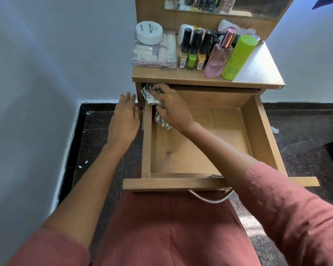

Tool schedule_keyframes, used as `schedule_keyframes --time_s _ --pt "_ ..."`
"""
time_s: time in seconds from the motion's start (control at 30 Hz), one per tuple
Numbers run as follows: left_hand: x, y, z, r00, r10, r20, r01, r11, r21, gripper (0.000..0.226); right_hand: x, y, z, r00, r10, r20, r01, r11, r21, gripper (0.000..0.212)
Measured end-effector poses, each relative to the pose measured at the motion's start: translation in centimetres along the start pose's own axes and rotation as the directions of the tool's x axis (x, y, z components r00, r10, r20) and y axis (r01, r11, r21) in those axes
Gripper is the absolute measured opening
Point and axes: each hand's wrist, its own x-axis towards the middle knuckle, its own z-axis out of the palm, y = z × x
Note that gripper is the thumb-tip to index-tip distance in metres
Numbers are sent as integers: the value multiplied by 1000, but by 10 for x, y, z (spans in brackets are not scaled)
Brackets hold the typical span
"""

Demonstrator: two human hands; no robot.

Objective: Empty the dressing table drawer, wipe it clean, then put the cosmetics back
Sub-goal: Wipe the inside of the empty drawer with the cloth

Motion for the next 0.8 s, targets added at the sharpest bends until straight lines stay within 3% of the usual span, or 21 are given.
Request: schedule_keyframes --time_s 0.13,0.33,0.63,0.7,0.8 --pt "8 -5 -5 999 25 -33 -26 999 -33 42 -10 -4 -13 988 -102 113 107 993 -42 38" --pt "17 5 -8 996 89 -11 -90 995 -46 39 -60 -21 -22 942 -234 242 214 971 106 32" --pt "24 15 13 983 131 129 -131 991 -12 44 -89 -38 -48 731 -427 532 378 903 205 51" --pt "22 14 17 985 123 124 -122 992 -11 45 -85 -36 -48 726 -432 534 403 898 177 53" --pt "22 11 20 986 121 114 -123 992 5 45 -84 -29 -43 792 -410 452 399 909 125 52"
